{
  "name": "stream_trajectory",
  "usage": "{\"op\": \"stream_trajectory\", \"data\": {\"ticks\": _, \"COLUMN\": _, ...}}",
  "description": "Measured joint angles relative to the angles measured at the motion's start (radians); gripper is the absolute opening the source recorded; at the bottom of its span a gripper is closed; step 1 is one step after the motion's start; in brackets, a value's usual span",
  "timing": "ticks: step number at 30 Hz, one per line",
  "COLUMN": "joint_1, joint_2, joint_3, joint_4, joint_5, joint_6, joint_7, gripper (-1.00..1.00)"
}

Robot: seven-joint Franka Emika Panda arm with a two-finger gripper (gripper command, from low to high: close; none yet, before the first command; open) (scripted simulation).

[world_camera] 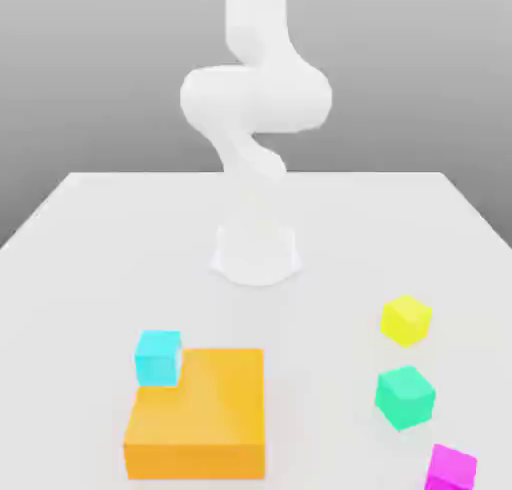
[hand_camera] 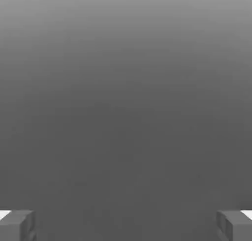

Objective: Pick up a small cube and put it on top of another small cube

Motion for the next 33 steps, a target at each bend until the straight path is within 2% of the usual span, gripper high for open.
{"op": "stream_trajectory", "data": {"ticks": 9, "joint_1": 0.133, "joint_2": 0.333, "joint_3": -0.017, "joint_4": 0.015, "joint_5": 0.038, "joint_6": 0.092, "joint_7": -0.224, "gripper": 0.00}}
{"op": "stream_trajectory", "data": {"ticks": 18, "joint_1": 0.222, "joint_2": 0.659, "joint_3": 0.019, "joint_4": 0.030, "joint_5": 0.060, "joint_6": 0.183, "joint_7": -0.434, "gripper": 0.00}}
{"op": "stream_trajectory", "data": {"ticks": 23, "joint_1": 0.264, "joint_2": 0.839, "joint_3": 0.039, "joint_4": 0.038, "joint_5": 0.037, "joint_6": 0.234, "joint_7": -0.525, "gripper": 0.00}}
{"op": "stream_trajectory", "data": {"ticks": 29, "joint_1": 0.304, "joint_2": 1.055, "joint_3": 0.063, "joint_4": 0.048, "joint_5": -0.035, "joint_6": 0.296, "joint_7": -0.604, "gripper": 0.00}}
{"op": "stream_trajectory", "data": {"ticks": 33, "joint_1": 0.321, "joint_2": 1.200, "joint_3": 0.055, "joint_4": 0.073, "joint_5": -0.062, "joint_6": 0.390, "joint_7": -0.608, "gripper": 0.00}}
